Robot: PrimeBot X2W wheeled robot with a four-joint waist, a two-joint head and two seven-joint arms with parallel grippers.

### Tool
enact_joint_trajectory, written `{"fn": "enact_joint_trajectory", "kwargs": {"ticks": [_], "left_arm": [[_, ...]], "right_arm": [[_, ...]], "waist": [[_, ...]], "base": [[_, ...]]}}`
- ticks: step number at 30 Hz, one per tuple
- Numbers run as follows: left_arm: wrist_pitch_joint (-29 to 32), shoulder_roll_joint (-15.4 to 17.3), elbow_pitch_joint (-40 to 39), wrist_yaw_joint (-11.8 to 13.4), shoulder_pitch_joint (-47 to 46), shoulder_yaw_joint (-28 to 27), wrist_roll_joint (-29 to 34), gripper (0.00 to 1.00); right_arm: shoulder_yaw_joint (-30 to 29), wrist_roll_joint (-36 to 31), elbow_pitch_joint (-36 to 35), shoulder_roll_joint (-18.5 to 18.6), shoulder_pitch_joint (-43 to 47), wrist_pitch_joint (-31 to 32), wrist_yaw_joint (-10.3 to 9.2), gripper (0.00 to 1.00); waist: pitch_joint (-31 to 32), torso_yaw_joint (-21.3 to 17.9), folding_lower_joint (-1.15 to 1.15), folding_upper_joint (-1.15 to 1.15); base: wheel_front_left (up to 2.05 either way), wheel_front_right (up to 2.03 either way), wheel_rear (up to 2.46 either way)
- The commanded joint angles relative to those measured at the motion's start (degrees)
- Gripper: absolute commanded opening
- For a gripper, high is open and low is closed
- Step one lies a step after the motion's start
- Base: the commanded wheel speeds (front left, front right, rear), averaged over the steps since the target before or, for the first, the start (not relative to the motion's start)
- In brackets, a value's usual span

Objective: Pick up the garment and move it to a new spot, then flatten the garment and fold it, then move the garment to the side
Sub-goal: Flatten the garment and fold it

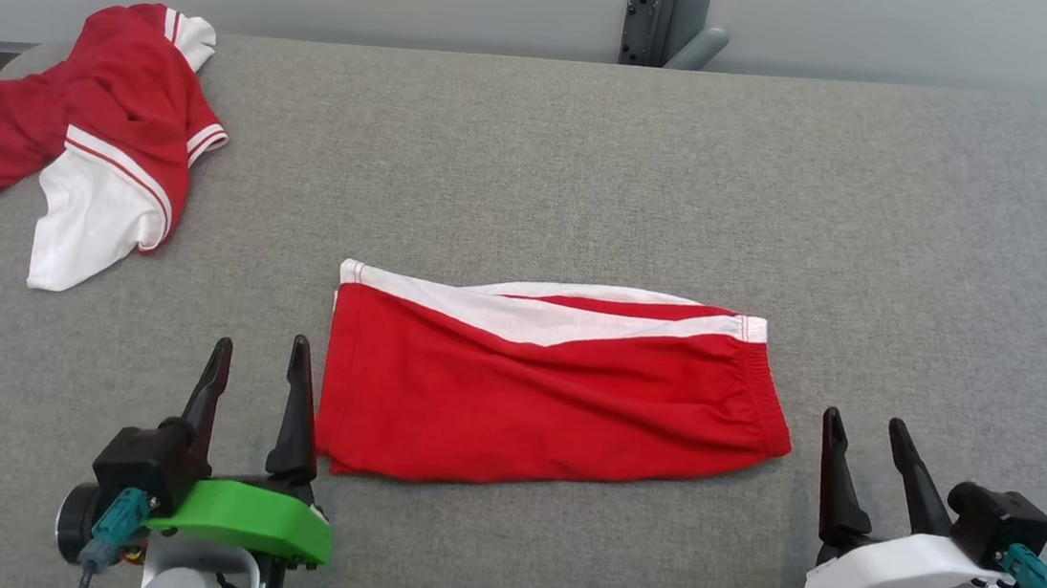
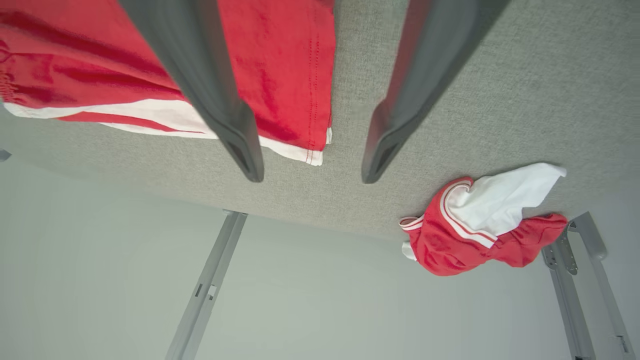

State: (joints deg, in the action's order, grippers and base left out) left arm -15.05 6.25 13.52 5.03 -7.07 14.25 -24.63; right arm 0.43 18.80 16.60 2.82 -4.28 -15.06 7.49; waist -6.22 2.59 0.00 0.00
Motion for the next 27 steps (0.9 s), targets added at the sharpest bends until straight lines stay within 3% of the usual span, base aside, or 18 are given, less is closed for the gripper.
{"fn": "enact_joint_trajectory", "kwargs": {"ticks": [1,7,19,24,27], "left_arm": [[-0.15,0.18,-1.88,-0.49,1.71,-0.85,1.84,1.00],[-0.11,-0.23,-5.46,-1.41,4.86,-3.05,5.91,1.00],[-0.11,-2.34,-4.71,-3.02,6.65,-5.31,8.54,1.00],[-0.11,-2.70,-4.47,-3.44,6.46,-5.93,9.13,1.00],[-0.12,-2.82,-4.26,-3.62,6.33,-6.55,9.23,1.00]], "right_arm": [[0.02,-0.75,0.86,0.14,-0.03,0.18,0.00,1.00],[0.42,-1.26,3.23,0.14,0.03,1.06,0.00,1.00],[0.31,-1.26,10.56,0.15,-2.55,2.64,0.00,1.00],[-0.64,1.59,15.76,0.13,-4.99,2.56,0.00,1.00],[0.61,8.21,19.27,0.15,-6.82,2.85,0.00,1.00]], "waist": [[0.36,0.58,0.00,0.00],[1.20,2.29,0.00,0.00],[1.79,6.51,0.00,0.00],[1.41,7.89,0.00,0.00],[1.19,8.63,0.00,0.00]], "base": [[0.00,0.00,0.00],[0.00,0.00,0.00],[0.00,0.00,0.00],[0.00,0.00,0.00],[0.00,0.00,0.00]]}}
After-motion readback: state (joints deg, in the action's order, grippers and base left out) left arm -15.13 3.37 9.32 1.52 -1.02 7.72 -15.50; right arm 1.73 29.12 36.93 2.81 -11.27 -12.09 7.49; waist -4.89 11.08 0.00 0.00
